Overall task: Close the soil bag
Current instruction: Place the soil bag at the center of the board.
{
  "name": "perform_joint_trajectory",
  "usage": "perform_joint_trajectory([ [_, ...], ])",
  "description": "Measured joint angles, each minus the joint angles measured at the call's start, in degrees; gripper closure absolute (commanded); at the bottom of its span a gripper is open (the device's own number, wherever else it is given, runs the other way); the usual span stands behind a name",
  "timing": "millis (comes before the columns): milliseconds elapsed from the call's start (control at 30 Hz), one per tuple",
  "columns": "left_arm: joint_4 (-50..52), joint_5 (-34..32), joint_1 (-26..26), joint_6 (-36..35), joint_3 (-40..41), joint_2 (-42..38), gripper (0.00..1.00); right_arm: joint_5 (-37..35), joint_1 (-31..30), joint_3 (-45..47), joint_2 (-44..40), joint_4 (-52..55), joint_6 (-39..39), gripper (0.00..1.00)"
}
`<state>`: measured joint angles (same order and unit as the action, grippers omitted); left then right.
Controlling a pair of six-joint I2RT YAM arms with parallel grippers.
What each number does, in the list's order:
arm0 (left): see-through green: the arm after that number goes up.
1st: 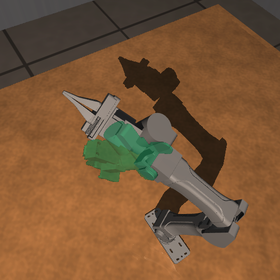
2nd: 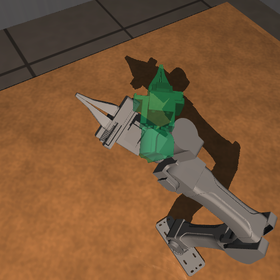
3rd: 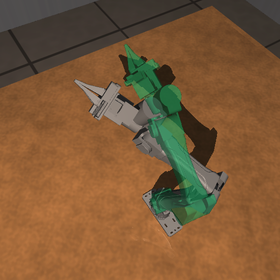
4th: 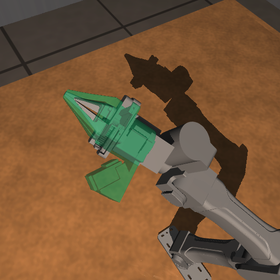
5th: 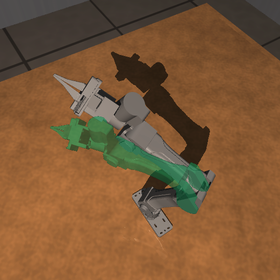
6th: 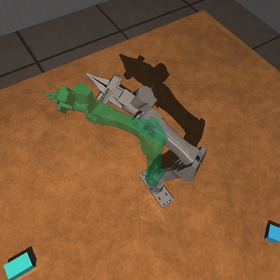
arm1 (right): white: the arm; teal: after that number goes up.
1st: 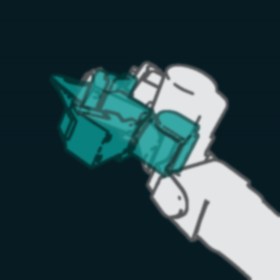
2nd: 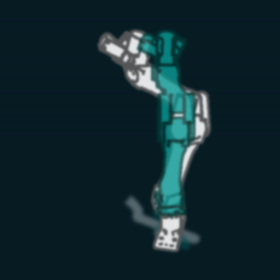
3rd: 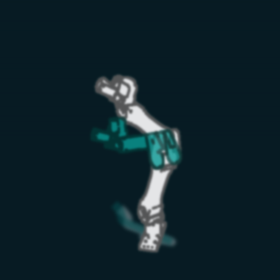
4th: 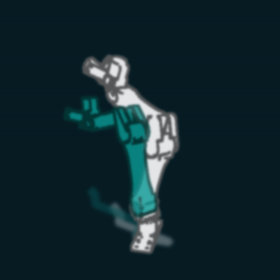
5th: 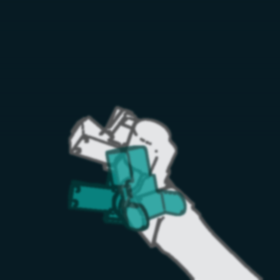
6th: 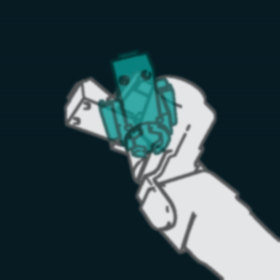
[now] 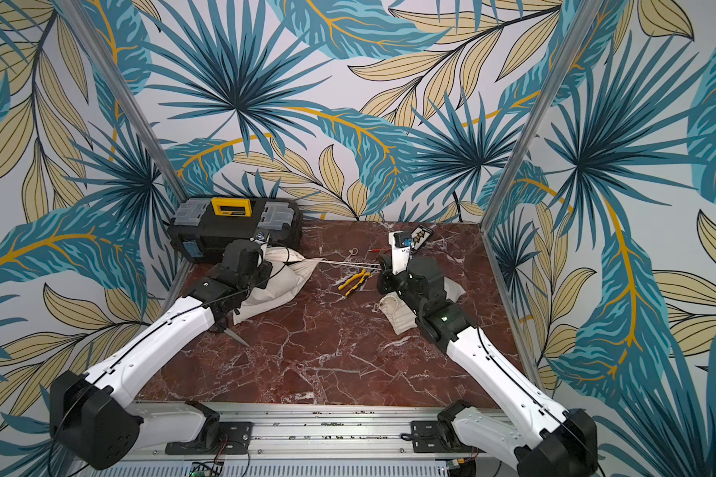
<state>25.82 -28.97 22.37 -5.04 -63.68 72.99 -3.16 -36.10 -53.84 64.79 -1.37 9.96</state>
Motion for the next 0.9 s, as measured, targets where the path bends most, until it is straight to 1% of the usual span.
perform_joint_trajectory([
  [67,2.01,-3.08,-0.61,0.66,0.0,-1.68,0.97,3.13,0.13,-1.42,4.7,-2.12,0.83,1.0],
  [167,5.38,-7.13,-1.57,2.03,0.04,-2.64,0.85,6.93,0.42,-4.87,13.25,-4.7,2.32,1.0],
  [200,5.77,-8.22,-1.95,2.54,0.24,-2.51,0.84,7.96,0.59,-6.4,16.52,-5.16,2.78,0.99],
  [267,6.67,-9.53,-2.95,3.5,0.66,-1.31,0.83,9.49,0.85,-9.57,22.8,-5.64,3.37,0.94],
  [300,6.88,-9.77,-3.52,4.04,0.63,0.13,0.83,9.92,0.9,-11.02,25.7,-5.6,3.58,0.89],
  [400,7.13,-9.88,-5.09,5.14,-0.39,7.34,0.83,10.12,1.25,-13.97,31.45,-2.84,3.17,0.64],
  [500,8.9,-8.57,-6.67,5.97,-5.01,17.94,0.83,9.81,1.92,-17.51,33.27,5.14,1.11,0.49],
  [533,9.68,-8.0,-6.99,6.14,-6.91,21.27,0.8,9.33,1.99,-18.91,33.2,7.87,0.33,0.44],
  [567,10.19,-7.58,-7.37,6.29,-8.96,24.37,0.75,8.46,1.9,-20.44,32.79,10.64,-0.7,0.4],
  [600,10.43,-7.13,-7.67,6.4,-10.82,26.84,0.67,7.06,1.55,-21.97,32.24,13.62,-1.9,0.35],
  [667,10.4,-5.9,-7.91,6.49,-13.25,29.46,0.55,3.61,0.07,-24.59,30.6,19.61,-3.93,0.24],
  [700,10.03,-5.11,-7.93,6.38,-13.62,29.75,0.48,1.25,-1.16,-25.66,29.64,22.64,-5.07,0.2],
  [767,9.57,-3.41,-7.82,6.38,-13.38,29.29,0.34,-3.19,-4.15,-27.06,28.0,28.2,-6.73,0.13],
  [867,8.5,-1.2,-7.78,6.6,-11.34,26.51,0.11,-10.38,-8.55,-28.15,27.15,36.09,-8.85,0.08],
  [900,8.04,-0.52,-7.78,6.64,-10.19,24.79,0.06,-12.79,-9.84,-28.3,27.34,38.88,-9.55,0.07],
])
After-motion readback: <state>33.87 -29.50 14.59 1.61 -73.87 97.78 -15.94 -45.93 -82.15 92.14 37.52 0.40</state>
